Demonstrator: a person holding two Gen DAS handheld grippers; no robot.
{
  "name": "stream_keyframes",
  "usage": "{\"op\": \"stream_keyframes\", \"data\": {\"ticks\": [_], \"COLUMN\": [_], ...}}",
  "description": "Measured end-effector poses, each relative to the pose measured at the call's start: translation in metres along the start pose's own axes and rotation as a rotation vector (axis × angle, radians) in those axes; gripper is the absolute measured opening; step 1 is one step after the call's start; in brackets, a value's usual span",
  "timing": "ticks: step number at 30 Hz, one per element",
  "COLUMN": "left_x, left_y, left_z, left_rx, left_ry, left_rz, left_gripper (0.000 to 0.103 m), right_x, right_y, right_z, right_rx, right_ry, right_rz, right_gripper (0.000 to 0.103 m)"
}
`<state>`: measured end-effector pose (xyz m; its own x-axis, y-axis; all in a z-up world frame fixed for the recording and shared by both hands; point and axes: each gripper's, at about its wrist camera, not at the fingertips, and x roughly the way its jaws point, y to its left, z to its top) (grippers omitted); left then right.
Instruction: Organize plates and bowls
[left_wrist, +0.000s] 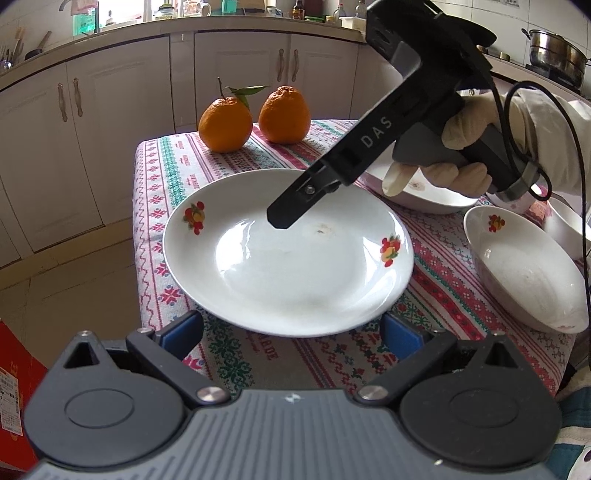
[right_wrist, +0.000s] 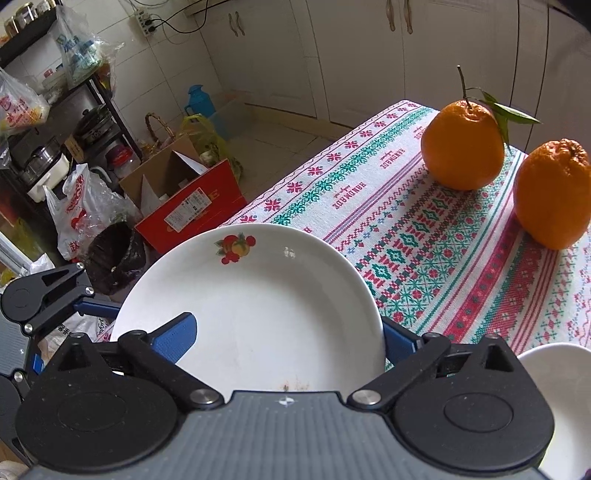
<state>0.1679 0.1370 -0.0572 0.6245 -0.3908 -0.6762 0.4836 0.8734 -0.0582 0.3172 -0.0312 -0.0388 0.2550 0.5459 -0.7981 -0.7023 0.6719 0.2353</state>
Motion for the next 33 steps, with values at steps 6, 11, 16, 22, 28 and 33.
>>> {"op": "stream_keyframes", "data": {"ticks": [6,11,16,22,28,33], "left_x": [-0.020,-0.038,-0.053,-0.062,-0.062,-0.056], "left_y": [-0.011,-0.028,-0.051,-0.078,-0.102,-0.122], "left_z": [-0.008,-0.015,-0.025,-0.037,-0.043,-0.044], "left_rx": [-0.023,-0.056,-0.100,-0.128,-0.097,-0.043], "left_ry": [-0.013,-0.032,-0.059,-0.079,-0.067,-0.045], "left_rz": [0.021,0.030,0.031,0.032,0.013,-0.021], "left_gripper": [0.101,0.101,0.102,0.102,0.102,0.102], "right_x": [-0.025,-0.058,-0.091,-0.125,-0.153,-0.175], "right_y": [0.008,0.021,0.036,0.050,0.055,0.052], "right_z": [-0.014,-0.035,-0.066,-0.120,-0.175,-0.212], "right_rx": [0.000,0.007,0.018,0.085,0.194,0.294], "right_ry": [-0.025,-0.066,-0.111,-0.183,-0.243,-0.285], "right_rz": [-0.039,-0.057,-0.116,-0.171,-0.226,-0.271], "right_gripper": [0.103,0.103,0.103,0.103,0.103,0.103]}}
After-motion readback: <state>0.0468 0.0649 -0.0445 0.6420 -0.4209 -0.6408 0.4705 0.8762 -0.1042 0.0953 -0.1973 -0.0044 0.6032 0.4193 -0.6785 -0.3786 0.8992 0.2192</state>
